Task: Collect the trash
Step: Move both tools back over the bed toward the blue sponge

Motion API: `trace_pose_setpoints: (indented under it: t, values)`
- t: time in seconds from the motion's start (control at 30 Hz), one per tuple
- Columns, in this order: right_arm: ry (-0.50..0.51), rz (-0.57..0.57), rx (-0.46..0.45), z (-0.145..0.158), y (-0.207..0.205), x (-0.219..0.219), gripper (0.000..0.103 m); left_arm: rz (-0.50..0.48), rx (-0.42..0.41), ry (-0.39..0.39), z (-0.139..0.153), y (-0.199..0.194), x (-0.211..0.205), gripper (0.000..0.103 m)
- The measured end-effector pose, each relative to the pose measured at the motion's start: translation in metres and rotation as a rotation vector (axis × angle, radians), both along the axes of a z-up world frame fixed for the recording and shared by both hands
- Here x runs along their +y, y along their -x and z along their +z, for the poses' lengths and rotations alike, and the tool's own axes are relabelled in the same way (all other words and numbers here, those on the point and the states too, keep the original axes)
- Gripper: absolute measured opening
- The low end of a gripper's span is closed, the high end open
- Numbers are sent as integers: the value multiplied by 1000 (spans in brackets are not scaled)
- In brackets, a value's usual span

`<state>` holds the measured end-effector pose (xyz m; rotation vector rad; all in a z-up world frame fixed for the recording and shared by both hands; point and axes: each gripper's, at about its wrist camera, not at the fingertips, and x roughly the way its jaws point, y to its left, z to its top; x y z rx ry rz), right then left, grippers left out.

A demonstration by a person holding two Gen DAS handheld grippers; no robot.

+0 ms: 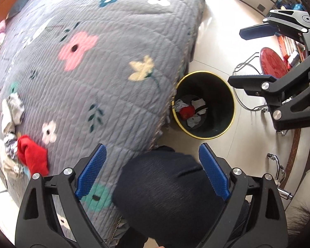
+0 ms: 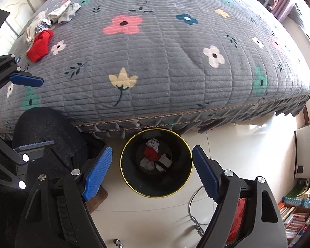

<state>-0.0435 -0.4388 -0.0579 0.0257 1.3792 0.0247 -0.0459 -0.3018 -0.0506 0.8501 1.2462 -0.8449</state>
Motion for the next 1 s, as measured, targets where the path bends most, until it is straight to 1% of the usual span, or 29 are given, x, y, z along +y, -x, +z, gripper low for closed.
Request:
trace_pose_setpoints:
  t: [0.17, 0.53, 0.67, 1.0]
  values:
    - [-8, 52, -12, 3, -19, 20, 76, 62, -7, 0, 4, -19, 26, 89]
    - [-22, 191, -32, 12, -68, 78, 76, 202, -25, 1, 11, -59, 91, 89]
    - [-24, 236, -42, 16, -84, 99, 78, 254, -27, 9, 14, -70, 113, 89]
    - [-13, 338, -33, 17, -113, 148, 78, 328, -32, 17, 17, -92, 157, 89]
